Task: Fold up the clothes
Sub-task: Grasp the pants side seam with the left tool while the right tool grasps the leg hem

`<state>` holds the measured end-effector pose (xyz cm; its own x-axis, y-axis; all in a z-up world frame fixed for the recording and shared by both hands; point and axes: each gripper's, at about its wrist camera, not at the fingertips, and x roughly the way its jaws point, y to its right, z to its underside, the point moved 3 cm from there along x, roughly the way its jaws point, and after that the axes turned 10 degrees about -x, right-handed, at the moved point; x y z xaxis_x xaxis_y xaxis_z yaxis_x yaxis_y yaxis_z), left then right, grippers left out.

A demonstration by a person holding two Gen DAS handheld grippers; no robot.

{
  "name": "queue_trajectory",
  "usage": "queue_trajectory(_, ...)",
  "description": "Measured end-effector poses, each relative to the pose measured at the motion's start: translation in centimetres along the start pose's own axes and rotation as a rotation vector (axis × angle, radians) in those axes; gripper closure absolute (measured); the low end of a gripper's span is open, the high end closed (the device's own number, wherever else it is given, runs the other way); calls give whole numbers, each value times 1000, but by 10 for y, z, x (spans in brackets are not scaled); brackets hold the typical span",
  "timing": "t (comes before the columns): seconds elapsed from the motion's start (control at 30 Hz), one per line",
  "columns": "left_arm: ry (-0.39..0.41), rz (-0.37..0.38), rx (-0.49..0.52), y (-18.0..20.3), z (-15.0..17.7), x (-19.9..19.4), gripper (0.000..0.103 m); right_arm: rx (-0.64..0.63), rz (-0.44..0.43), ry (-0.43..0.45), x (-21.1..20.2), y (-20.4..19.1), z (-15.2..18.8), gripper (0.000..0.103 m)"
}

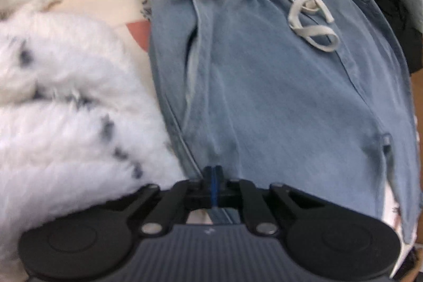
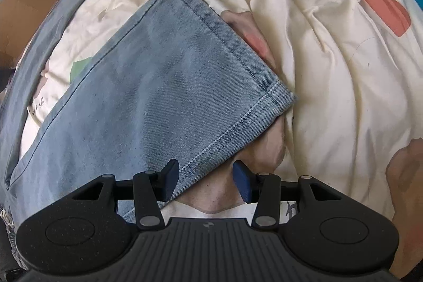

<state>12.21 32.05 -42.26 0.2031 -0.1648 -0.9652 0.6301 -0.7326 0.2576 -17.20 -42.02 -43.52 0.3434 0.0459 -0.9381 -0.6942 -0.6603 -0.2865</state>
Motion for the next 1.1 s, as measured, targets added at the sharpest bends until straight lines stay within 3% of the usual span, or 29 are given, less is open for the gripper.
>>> queue_trajectory(0.2,-30,16,-43,-2,7,-7,99,-1,-11,-2,3,-4,-2,51)
queue_trajectory(0.4,-43,101,-109,-16,19,-12,87,8,-19,-3,4,-6,-1,51)
queue_trajectory(0.53,-42,55,-114,-13,20,-4,84,11,-23,-1,2,-6,0,51)
queue_trajectory(0.7,-24,80,-151,-15,19,3,78,28,-23,6,-1,0,0,51)
queue_trajectory(0.83,20,93,-130,-15,22,7,77,39,-19,4,1,4,1,51)
queue_trajectory(0.97,72,148,-203,-22,24,5,78,47,-23,5,3,4,1,51)
queue_trajectory(1.1,99,204,-251,-25,27,-2,88,53,-40,15,5,3,-2,51)
